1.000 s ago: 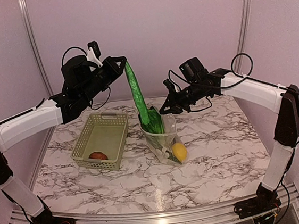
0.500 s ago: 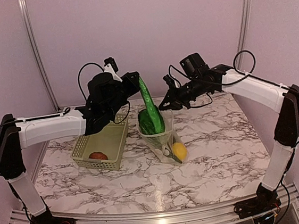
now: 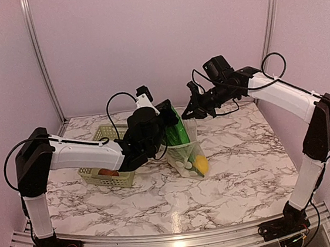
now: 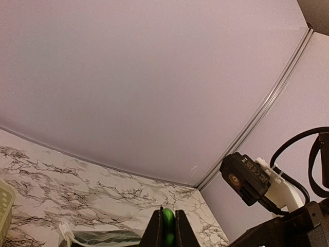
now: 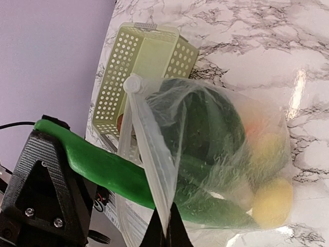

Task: Place the food in the zip-top bag and seal the zipper
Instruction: Place the fake vegetable in the zipper food storage bag.

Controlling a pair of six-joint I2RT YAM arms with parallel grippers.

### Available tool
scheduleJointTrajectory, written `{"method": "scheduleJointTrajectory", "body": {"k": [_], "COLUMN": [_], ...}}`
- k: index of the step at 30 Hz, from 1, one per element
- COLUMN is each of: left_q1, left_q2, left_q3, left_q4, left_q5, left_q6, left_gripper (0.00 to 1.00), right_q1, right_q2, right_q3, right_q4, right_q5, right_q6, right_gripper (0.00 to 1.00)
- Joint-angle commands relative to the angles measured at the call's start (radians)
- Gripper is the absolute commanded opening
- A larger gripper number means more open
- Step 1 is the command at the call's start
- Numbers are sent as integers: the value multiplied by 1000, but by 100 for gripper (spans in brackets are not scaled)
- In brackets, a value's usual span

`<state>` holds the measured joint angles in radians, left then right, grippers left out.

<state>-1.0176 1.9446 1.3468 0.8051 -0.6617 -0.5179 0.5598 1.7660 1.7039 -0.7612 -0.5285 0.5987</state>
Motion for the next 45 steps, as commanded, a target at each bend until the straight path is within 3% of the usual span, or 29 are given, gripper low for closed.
{"method": "scheduleJointTrajectory", "body": {"k": [1, 8, 26, 32, 38, 45], "left_q1": [-30, -89, -99, -98, -91, -66], "left_q2": [58, 99, 94, 69, -3, -119], "left_q3": [6, 42, 100, 96, 127, 193], "left_q4": [60, -41, -469, -528, -496, -482], "left_q5": [-140, -266, -14, -15, 0, 40], "left_q6": [-9, -36, -256, -268, -116, 40], "left_gripper": [0, 0, 0, 1, 49, 68], "right_q1": [-14, -25, -36, -35, -35, -36], "right_q2": [-4, 12, 5, -11, -48, -83], "right_q3": [41, 61, 31, 7, -55, -115], "right_q4": [-18, -17, 22, 32, 72, 124], "right_q5": [21, 13, -1, -3, -17, -21], "right_q6": [12, 13, 11, 12, 23, 36], "right_gripper": [0, 0, 0, 0, 0, 0]}}
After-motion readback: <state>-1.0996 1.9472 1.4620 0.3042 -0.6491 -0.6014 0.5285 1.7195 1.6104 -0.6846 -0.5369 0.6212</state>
